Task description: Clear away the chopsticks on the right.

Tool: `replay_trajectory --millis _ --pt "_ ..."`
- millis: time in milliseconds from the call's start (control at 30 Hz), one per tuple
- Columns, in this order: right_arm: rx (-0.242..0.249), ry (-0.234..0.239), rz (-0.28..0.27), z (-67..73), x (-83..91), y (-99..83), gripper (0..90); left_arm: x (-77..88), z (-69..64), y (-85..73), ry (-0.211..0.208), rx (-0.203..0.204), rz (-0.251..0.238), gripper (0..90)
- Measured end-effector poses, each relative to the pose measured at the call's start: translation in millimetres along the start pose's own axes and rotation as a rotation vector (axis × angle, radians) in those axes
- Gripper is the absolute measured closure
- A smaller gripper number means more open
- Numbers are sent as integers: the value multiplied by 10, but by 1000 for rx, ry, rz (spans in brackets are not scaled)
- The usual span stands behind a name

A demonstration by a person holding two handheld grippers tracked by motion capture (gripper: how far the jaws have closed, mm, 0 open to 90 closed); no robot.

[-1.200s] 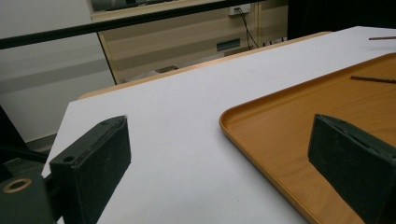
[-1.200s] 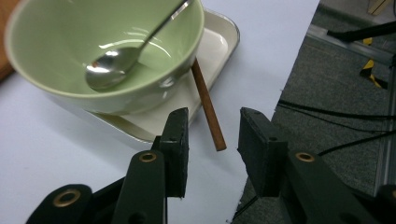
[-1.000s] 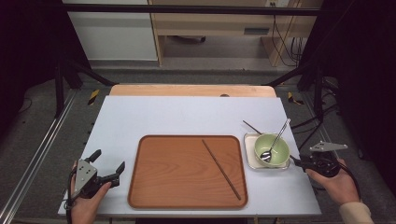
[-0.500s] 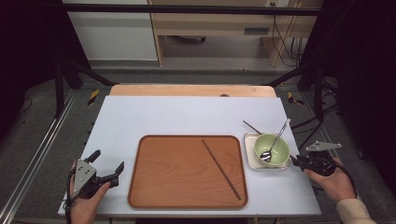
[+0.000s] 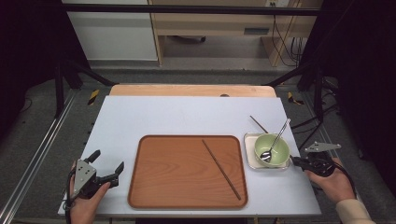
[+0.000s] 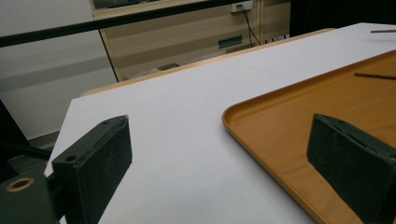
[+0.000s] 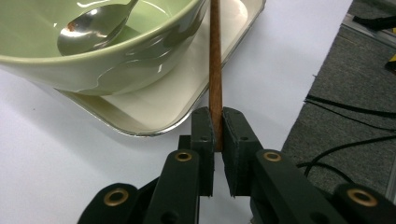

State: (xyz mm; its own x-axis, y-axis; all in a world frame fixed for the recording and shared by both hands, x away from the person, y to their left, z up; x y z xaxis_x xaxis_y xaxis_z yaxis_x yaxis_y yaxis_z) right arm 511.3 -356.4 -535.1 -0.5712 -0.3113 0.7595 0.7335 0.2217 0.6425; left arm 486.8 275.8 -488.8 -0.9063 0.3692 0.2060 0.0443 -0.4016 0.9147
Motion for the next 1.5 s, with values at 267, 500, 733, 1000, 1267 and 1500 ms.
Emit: replay_trajectory --millis 267,500,733,1000,1267,1500 --pt "-43 -31 -25 -17 105 69 845 9 13 4 8 -2 -1 65" --pt "-106 -80 -56 -49 216 190 845 32 44 7 15 6 -7 69" --pt "-133 -148 -113 -76 370 372 845 39 46 8 9 7 -15 60" --pt "-169 -219 -162 -74 569 530 845 82 78 11 18 20 -23 35" --pt "-167 -235 -210 -31 738 705 845 81 87 5 19 18 -21 36" --pt "-144 -196 -235 256 807 798 845 97 96 16 25 18 -25 38"
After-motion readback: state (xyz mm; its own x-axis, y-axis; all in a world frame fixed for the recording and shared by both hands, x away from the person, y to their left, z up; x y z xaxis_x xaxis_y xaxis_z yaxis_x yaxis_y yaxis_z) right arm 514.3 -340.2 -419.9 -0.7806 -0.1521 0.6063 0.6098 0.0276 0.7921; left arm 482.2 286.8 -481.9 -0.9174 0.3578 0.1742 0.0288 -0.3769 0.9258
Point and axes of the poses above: each handheld gripper's, and its own axes: x roughly backward along the jaws, y roughly out of its top, z roughly to its left, the point moved 10 cm from there along -x, roughly forward along the jaws, and after that the axes turned 12 degrees about -x, right-handed, at the moved point
